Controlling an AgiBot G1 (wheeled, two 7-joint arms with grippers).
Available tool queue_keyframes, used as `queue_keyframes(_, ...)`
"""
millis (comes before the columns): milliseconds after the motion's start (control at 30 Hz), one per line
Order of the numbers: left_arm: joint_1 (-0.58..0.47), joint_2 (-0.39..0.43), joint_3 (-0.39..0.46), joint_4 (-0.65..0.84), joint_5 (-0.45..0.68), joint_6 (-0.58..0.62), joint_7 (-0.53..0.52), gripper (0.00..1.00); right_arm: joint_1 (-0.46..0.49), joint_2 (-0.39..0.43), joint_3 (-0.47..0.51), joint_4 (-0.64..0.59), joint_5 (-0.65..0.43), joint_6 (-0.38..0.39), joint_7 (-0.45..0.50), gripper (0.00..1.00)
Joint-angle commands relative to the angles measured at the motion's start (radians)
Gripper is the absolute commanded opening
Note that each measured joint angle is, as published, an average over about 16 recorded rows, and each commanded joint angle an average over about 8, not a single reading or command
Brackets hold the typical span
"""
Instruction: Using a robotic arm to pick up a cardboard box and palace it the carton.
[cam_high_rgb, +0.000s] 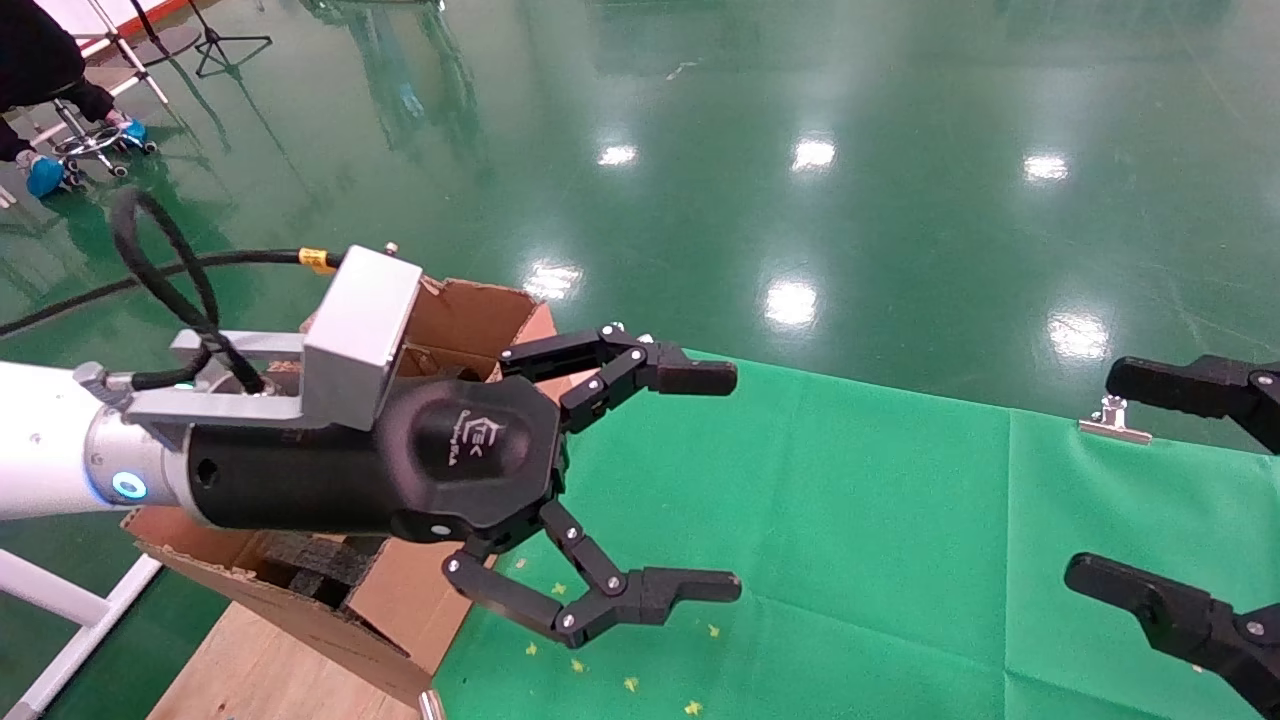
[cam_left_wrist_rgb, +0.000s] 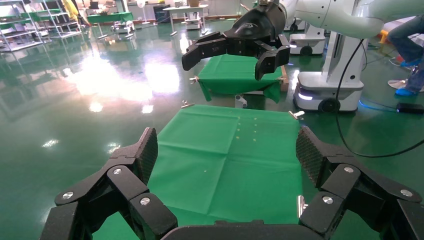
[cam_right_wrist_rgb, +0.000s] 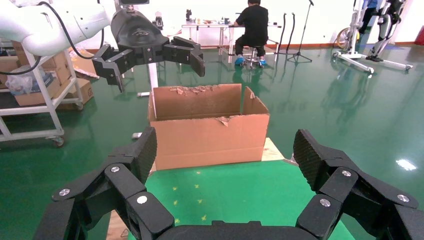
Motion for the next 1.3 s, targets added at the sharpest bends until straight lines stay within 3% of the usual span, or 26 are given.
queue_keyframes(33, 0.0, 0.0, 0.0, 0.0, 0.0, 0.0, 0.0, 1.0, 0.0, 0.0, 0.0, 0.0, 0.0, 0.0, 0.0, 1.0)
queue_keyframes(1300, -0.001, 0.0, 0.0, 0.0, 0.001, 0.0, 0.0, 1.0, 0.0, 0.0, 0.0, 0.0, 0.0, 0.0, 0.0, 1.0)
